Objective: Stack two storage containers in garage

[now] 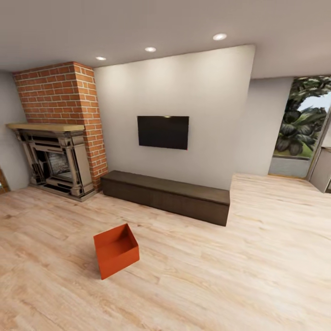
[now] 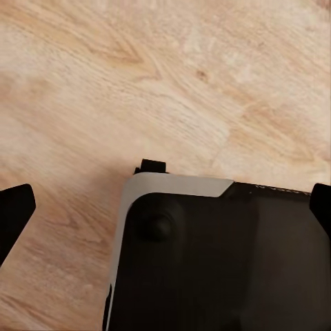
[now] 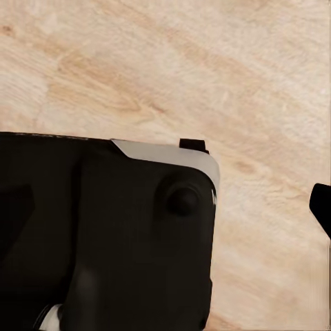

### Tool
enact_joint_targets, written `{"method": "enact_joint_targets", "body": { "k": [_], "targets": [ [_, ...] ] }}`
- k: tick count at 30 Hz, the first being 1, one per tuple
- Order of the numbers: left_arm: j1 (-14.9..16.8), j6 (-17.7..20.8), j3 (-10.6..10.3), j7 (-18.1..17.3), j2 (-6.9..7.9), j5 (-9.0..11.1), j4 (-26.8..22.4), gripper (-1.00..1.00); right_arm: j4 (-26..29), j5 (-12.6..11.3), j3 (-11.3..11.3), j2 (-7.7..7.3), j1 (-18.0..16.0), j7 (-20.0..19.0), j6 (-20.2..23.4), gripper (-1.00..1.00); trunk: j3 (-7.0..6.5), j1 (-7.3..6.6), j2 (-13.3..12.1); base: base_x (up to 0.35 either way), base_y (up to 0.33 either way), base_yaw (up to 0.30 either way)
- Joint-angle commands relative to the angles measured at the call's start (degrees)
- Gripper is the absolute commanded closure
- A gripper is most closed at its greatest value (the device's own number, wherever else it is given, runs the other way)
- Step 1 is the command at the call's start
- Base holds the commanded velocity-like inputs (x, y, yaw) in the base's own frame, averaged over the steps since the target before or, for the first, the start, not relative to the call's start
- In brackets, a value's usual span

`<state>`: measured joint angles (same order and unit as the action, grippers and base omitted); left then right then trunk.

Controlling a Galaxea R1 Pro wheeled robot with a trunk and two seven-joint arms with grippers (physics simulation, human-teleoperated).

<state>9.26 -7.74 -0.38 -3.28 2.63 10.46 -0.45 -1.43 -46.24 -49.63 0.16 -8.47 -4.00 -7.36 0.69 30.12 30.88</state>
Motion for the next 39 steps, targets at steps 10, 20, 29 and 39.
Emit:
{"method": "enact_joint_targets", "body": {
  "k": [10,20,29,39],
  "targets": [
    [0.1,-0.2,-0.1,-0.3,0.01,0.5,0.1,-1.0,-0.1,-0.7,-0.3,-0.06,0.0,-0.4,-0.3,-1.0,0.07,0.05,0.1,0.324,0.0,0.271],
    [0.1,-0.3,-0.1,-0.3,0.01,0.5,0.1,-1.0,-0.2,-0.8,-0.3,-0.15,0.0,-0.4,-0.3,-1.0,0.07,0.05,0.1,0.324,0.0,0.271],
    [0.1,-0.3,-0.1,-0.3,0.01,0.5,0.1,-1.0,-0.2,-0.9,-0.3,-0.16,-0.1,-0.4,-0.3,-1.0,0.07,0.05,0.1,0.324,0.0,0.261],
    [0.1,-0.2,-0.1,-0.3,0.01,0.5,0.1,-1.0,-0.2,-0.9,-0.3,-0.16,-0.1,-0.4,-0.3,-1.0,0.07,0.05,0.1,0.324,0.0,0.043]
  ]
}}
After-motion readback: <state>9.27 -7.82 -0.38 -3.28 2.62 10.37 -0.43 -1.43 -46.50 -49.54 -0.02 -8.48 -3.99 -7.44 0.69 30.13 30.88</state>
